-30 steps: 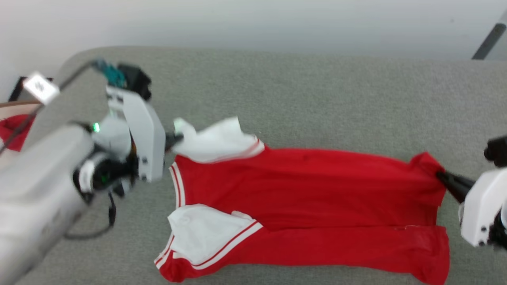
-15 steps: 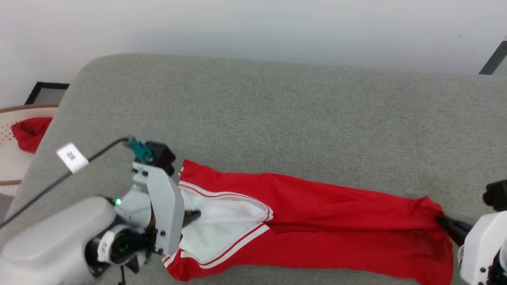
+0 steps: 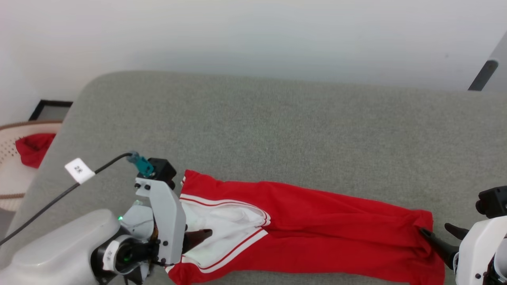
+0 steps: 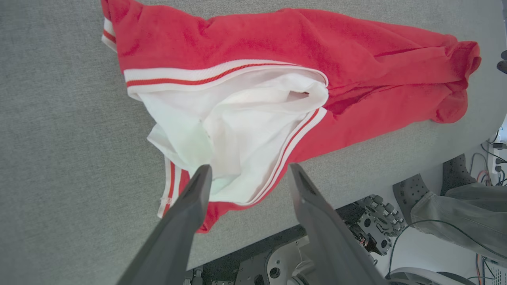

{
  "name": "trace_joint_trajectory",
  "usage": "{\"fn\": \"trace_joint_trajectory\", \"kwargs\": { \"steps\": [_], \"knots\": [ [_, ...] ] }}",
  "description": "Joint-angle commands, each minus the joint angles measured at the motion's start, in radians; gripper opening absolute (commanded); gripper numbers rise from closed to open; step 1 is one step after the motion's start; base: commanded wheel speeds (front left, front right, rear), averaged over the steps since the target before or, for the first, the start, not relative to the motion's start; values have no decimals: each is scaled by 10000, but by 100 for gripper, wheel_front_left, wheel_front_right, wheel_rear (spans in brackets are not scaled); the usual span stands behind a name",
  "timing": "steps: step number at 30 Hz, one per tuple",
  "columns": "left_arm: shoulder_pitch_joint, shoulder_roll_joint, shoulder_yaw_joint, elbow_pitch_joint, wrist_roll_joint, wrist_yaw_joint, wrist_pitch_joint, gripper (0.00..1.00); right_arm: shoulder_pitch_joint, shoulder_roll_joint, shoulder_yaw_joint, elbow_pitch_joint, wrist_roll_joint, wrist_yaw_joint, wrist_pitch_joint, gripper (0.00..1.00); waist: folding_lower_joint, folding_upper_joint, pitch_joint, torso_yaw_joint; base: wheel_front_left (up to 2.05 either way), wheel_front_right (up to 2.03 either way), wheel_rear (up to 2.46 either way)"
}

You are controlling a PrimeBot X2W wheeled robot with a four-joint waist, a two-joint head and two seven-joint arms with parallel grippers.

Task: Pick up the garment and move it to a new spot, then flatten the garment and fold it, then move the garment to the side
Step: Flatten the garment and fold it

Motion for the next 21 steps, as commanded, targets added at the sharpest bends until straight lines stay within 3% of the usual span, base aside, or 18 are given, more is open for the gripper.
{"fn": "trace_joint_trajectory", "kwargs": {
  "steps": [1,10,21],
  "knots": [
    [142,63,6,-3,-21,59,-8,100,113,56,-96,-34,49,-7,-26,100,0,0,-262,-24,0,0,0],
    [574,326,262,-187,247,-64,-1087,100,518,309,-392,-562,12,-7,-433,100,0,0,-904,-22,0,0,0],
    [1511,246,964,81,1243,-614,-4661,100,1000,963,-1218,-343,-441,-7,-2124,100,0,0,-1106,104,0,0,0]
  ]
}}
